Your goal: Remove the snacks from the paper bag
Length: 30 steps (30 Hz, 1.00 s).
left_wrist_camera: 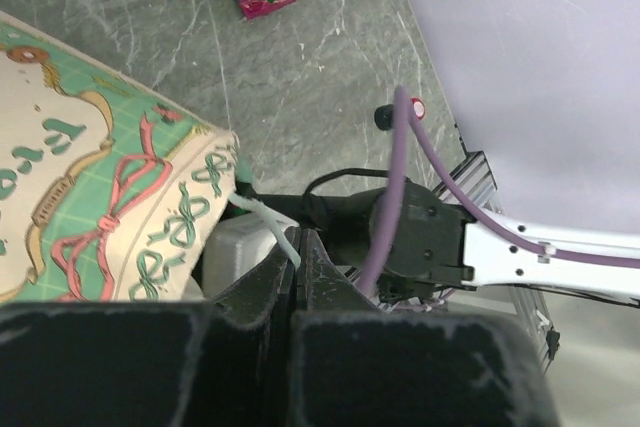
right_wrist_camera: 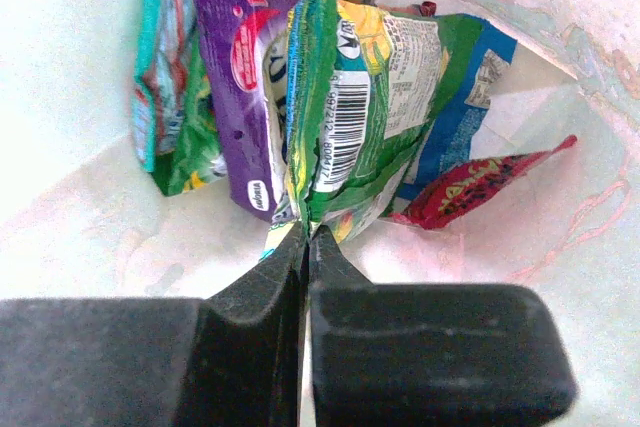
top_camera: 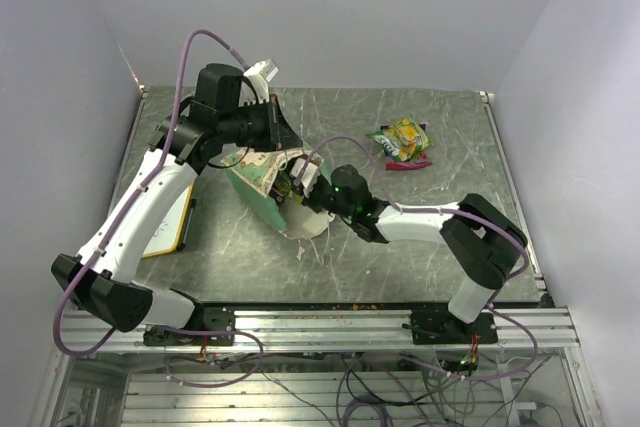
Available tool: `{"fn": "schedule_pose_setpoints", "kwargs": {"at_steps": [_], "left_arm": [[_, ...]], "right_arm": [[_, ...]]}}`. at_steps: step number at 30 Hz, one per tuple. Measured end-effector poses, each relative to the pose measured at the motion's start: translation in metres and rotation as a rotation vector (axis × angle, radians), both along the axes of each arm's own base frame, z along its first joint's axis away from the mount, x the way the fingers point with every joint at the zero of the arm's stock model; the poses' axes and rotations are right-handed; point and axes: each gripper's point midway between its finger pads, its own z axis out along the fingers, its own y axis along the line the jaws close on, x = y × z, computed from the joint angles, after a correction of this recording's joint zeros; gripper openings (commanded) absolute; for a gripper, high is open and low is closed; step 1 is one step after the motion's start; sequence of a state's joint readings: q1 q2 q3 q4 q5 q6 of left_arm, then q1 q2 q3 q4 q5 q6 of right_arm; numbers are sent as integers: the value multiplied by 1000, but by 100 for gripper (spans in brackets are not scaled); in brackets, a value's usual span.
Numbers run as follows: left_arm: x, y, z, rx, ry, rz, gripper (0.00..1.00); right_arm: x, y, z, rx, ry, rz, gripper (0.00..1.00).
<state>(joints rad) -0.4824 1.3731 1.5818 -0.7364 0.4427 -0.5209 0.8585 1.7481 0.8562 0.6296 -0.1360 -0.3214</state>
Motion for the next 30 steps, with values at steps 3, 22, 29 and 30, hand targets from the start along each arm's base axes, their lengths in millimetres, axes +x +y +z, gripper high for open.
{"fn": "schedule_pose_setpoints", "kwargs": {"at_steps": [3, 22, 29, 30], "left_arm": [[3, 0, 2, -4, -11, 8, 7], [26, 9, -18, 39, 76, 175, 7], [29, 10, -17, 8, 118, 233, 7], [29, 10, -17, 7, 119, 239, 7]], "right_arm": [[-11, -5, 10, 23, 23, 15, 0], [-59, -42, 95, 113, 162, 2, 0], [-82, -63, 155, 144, 178, -4, 0], [-83, -66, 162, 142, 177, -8, 0]]}}
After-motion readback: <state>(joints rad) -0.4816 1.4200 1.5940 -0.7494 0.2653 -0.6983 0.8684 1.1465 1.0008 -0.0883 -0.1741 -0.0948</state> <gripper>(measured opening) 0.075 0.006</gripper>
